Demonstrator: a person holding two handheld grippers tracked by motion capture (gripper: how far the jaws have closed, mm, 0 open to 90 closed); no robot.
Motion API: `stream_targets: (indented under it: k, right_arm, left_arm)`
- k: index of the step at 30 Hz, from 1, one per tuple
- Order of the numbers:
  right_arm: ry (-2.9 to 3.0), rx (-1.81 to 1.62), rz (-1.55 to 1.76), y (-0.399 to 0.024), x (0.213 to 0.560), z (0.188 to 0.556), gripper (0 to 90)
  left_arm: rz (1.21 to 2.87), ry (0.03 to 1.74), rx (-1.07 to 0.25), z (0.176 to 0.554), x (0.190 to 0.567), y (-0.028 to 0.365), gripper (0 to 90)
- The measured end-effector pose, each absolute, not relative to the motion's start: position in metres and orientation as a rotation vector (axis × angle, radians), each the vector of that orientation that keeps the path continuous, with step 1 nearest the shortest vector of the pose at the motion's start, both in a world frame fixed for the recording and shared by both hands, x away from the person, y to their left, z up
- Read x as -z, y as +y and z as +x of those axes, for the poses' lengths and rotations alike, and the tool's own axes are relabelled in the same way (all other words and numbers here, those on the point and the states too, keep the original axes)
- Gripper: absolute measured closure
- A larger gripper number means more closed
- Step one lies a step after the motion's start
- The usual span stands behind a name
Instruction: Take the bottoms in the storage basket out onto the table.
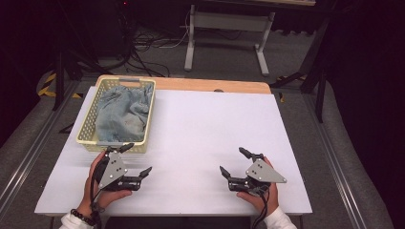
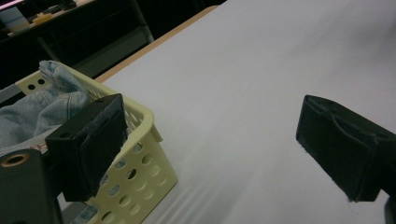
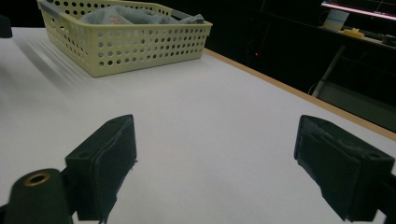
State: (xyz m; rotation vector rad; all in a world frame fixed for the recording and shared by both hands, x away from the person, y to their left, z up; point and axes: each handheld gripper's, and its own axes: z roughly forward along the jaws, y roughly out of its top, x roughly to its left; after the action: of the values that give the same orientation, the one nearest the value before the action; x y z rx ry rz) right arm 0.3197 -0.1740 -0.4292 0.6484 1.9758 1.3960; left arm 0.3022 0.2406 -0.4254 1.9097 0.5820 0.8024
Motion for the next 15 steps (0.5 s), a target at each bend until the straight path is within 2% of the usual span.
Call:
stream_targets:
  k: [15]
  right_arm:
    - [1.972, -1.396, 0.625, -0.1724, 0.4273, 0.3215, 13.3]
  left_arm:
    - [1.921, 0.625, -0.812, 0.2990, 0.4240, 0.2461, 9.9]
